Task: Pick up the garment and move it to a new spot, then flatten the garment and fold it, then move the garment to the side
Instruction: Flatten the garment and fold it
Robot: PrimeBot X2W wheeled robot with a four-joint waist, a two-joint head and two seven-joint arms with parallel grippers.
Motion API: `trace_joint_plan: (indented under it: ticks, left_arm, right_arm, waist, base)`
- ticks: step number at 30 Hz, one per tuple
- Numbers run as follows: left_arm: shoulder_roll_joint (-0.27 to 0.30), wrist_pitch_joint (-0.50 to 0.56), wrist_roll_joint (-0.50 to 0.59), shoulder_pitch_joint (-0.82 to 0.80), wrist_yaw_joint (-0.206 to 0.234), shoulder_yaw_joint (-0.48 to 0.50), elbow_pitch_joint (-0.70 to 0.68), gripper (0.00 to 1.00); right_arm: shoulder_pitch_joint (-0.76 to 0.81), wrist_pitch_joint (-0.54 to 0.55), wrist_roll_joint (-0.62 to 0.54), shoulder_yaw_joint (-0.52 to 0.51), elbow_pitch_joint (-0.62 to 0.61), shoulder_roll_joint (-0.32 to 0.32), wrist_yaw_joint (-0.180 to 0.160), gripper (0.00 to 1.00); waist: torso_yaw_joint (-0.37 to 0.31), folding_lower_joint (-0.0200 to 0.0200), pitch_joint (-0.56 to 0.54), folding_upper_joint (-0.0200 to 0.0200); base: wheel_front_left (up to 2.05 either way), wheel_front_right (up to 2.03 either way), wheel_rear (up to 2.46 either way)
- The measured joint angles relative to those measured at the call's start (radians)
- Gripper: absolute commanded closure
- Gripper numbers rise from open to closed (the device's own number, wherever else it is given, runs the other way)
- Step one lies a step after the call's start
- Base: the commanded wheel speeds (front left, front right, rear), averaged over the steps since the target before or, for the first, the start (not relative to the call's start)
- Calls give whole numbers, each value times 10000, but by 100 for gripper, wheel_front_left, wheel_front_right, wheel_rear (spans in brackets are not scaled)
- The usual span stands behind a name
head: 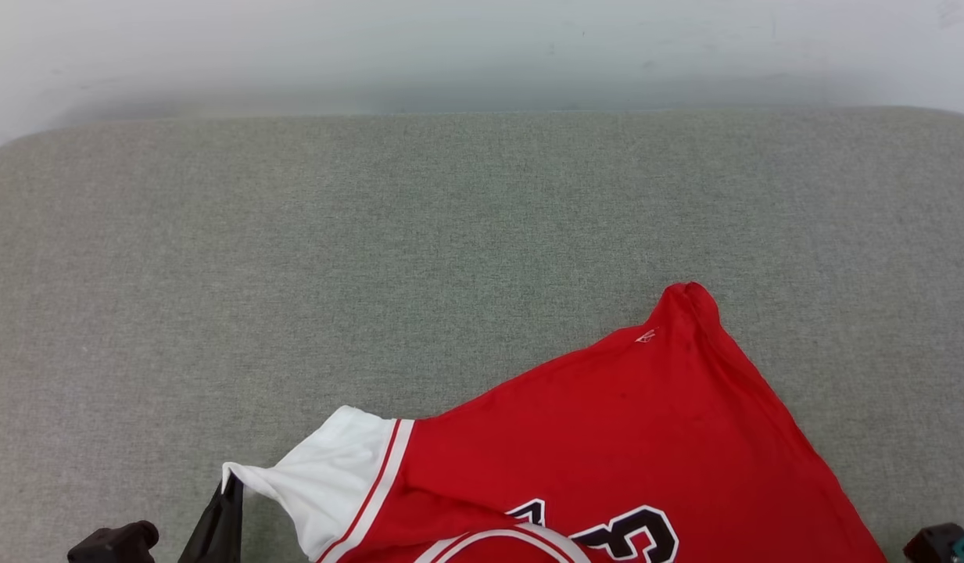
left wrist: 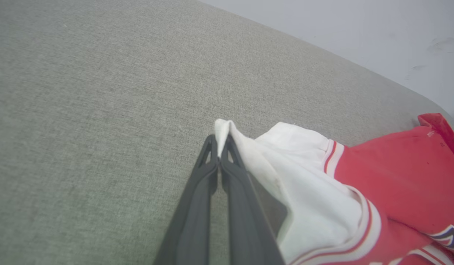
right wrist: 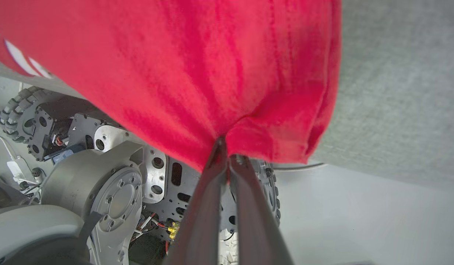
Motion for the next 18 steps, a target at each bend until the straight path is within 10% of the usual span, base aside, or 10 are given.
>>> trace_joint_plan:
  ticks: [1, 3, 18]
  left_arm:
    - [4, 4, 0, 0, 31, 0, -4, 100]
    - [10, 6, 2, -1, 73, -8, -19, 100]
    - [-12, 84, 105, -163, 203, -245, -276, 100]
  right_arm:
    - [-13, -84, -4, -79, -27, 86, 2, 100]
    - [-83, -284, -75, -299, -146, 159, 0, 0]
    - [-3544, -2048, -1070, -1241, -2207, 389, 0, 0]
  waist:
    - [-12, 0, -3, 0]
    - [-31, 0, -29, 0]
    - [178, 0, -65, 0]
  base:
    - [0, 0, 0]
    - [0, 0, 0]
    - [0, 0, 0]
